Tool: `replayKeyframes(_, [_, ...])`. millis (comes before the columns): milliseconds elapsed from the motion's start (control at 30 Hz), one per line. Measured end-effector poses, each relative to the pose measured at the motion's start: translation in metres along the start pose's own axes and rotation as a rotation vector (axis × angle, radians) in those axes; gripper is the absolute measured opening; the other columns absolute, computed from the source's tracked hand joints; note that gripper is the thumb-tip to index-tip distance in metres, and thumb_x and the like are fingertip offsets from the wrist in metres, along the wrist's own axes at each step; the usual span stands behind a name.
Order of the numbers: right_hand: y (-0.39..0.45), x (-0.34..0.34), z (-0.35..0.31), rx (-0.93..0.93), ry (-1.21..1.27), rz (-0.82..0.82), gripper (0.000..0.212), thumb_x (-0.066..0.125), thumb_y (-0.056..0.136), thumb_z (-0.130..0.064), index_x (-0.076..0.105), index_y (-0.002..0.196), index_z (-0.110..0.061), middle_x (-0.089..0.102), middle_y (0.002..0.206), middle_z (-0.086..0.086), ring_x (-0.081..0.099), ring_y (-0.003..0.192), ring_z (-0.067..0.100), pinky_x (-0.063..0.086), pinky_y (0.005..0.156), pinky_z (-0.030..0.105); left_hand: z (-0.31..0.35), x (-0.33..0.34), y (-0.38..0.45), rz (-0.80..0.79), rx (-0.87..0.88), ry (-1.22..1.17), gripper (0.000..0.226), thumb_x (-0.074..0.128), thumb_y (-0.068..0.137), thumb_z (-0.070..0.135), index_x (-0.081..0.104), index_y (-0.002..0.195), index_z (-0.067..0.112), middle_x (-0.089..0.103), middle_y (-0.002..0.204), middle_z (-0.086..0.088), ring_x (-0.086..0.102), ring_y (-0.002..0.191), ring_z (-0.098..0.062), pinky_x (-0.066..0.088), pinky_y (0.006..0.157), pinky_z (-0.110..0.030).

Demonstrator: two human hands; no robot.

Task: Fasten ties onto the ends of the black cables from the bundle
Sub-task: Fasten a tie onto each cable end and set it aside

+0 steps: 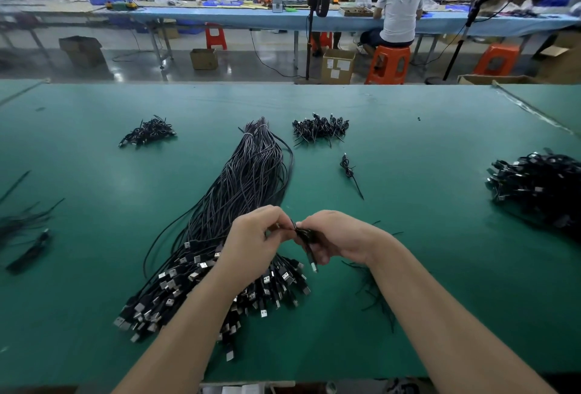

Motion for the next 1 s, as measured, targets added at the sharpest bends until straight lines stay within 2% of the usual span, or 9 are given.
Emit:
replayKeyframes(133, [0.002, -0.009, -0.001, -0.116, -0.154, 0.148, 0.028, 0.046, 0.107, -0.025, 0.068, 0.096, -0.013, 0.065, 0.075, -0.004, 0.055, 0.059, 0.012, 0.052, 0.06, 0.031, -0.014, 0.002, 0.003, -0.008, -0.251, -0.162, 0.012, 0.076, 0.088, 0.011, 0.07, 0.08, 0.019, 0.064, 0.064, 0.01, 0.049, 0.054, -0.005, 0.043, 0.052, -0.018])
replayKeyframes(200, [0.001, -0.014, -0.003, -0.242, -0.378, 0.291, 0.017, 0.058, 0.102, -0.022, 0.067, 0.113, -0.031, 0.067, 0.091, -0.013, 0.06, 0.071, 0.009, 0.057, 0.07, 0.033, -0.022, 0.003, 0.003, -0.028, -0.436, -0.404, 0.006, 0.073, 0.09, 0.012, 0.071, 0.085, 0.01, 0.061, 0.059, 0.005, 0.048, 0.053, -0.01, 0.04, 0.047, -0.019])
replayKeyframes(300, [0.0, -0.012, -0.004, -0.362, -0.359, 0.276, 0.029, 0.07, 0.095, -0.023, 0.068, 0.107, -0.049, 0.073, 0.09, -0.007, 0.063, 0.076, 0.005, 0.057, 0.078, 0.032, -0.027, 0.007, -0.001, -0.051, -0.593, -0.644, 0.01, 0.072, 0.091, 0.01, 0.072, 0.081, 0.01, 0.057, 0.065, -0.003, 0.046, 0.051, -0.009, 0.037, 0.044, -0.019])
replayKeyframes(467, [0.003, -0.01, -0.004, -0.425, -0.294, 0.335, 0.015, 0.07, 0.094, -0.017, 0.077, 0.102, -0.028, 0.073, 0.079, -0.007, 0.064, 0.073, 0.003, 0.054, 0.074, 0.022, -0.024, 0.016, -0.002, -0.057, -0.641, -0.825, 0.018, 0.073, 0.089, 0.015, 0.073, 0.071, 0.017, 0.053, 0.06, -0.001, 0.044, 0.05, -0.008, 0.035, 0.041, -0.018])
replayKeyframes(533, [0.003, -0.01, -0.004, -0.41, -0.278, 0.351, 0.013, 0.069, 0.095, -0.017, 0.077, 0.101, -0.026, 0.072, 0.073, -0.014, 0.065, 0.069, 0.0, 0.05, 0.07, 0.014, -0.023, 0.016, -0.002, -0.061, -0.63, -0.856, 0.016, 0.074, 0.087, 0.02, 0.075, 0.071, 0.019, 0.056, 0.063, -0.001, 0.046, 0.051, -0.009, 0.037, 0.043, -0.019])
replayKeyframes(700, [0.003, -0.012, -0.004, -0.374, -0.294, 0.361, 0.011, 0.065, 0.098, -0.022, 0.075, 0.095, -0.026, 0.072, 0.072, -0.015, 0.065, 0.068, -0.001, 0.052, 0.069, 0.016, -0.024, 0.019, 0.0, -0.003, -0.617, -0.738, 0.012, 0.071, 0.093, 0.016, 0.072, 0.083, 0.01, 0.06, 0.061, -0.003, 0.049, 0.048, -0.009, 0.039, 0.042, -0.019])
replayKeyframes(767, [0.002, -0.012, -0.005, -0.342, -0.365, 0.387, 0.02, 0.061, 0.1, -0.03, 0.075, 0.088, -0.021, 0.072, 0.069, -0.009, 0.064, 0.062, 0.001, 0.05, 0.062, 0.018, -0.024, 0.021, 0.001, 0.053, -0.543, -0.591, 0.01, 0.07, 0.094, 0.014, 0.071, 0.085, 0.009, 0.061, 0.06, -0.002, 0.05, 0.049, -0.009, 0.04, 0.044, -0.02])
replayKeyframes(867, [0.003, -0.014, -0.008, -0.241, -0.395, 0.332, 0.04, 0.054, 0.103, -0.033, 0.071, 0.077, -0.007, 0.074, 0.07, 0.007, 0.064, 0.059, 0.014, 0.056, 0.066, 0.035, -0.013, 0.021, -0.002, 0.143, -0.23, -0.176, 0.009, 0.068, 0.094, 0.01, 0.069, 0.086, 0.014, 0.066, 0.067, 0.005, 0.055, 0.055, -0.005, 0.046, 0.053, -0.019])
replayKeyframes(1000, [0.003, -0.016, -0.003, -0.092, -0.164, 0.185, 0.045, 0.055, 0.103, -0.034, 0.068, 0.069, -0.007, 0.062, 0.058, 0.009, 0.054, 0.049, 0.017, 0.046, 0.05, 0.023, 0.002, 0.023, -0.014, 0.221, 0.329, 0.292, 0.009, 0.062, 0.095, 0.005, 0.067, 0.087, 0.004, 0.066, 0.079, -0.001, 0.059, 0.059, -0.017, 0.052, 0.052, -0.033])
Point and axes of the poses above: each hand's wrist, its own y-axis towards the middle knuckle, its own x-axis out of the palm, z = x × y, the point moved 3 cm from there along y, towards the middle knuckle
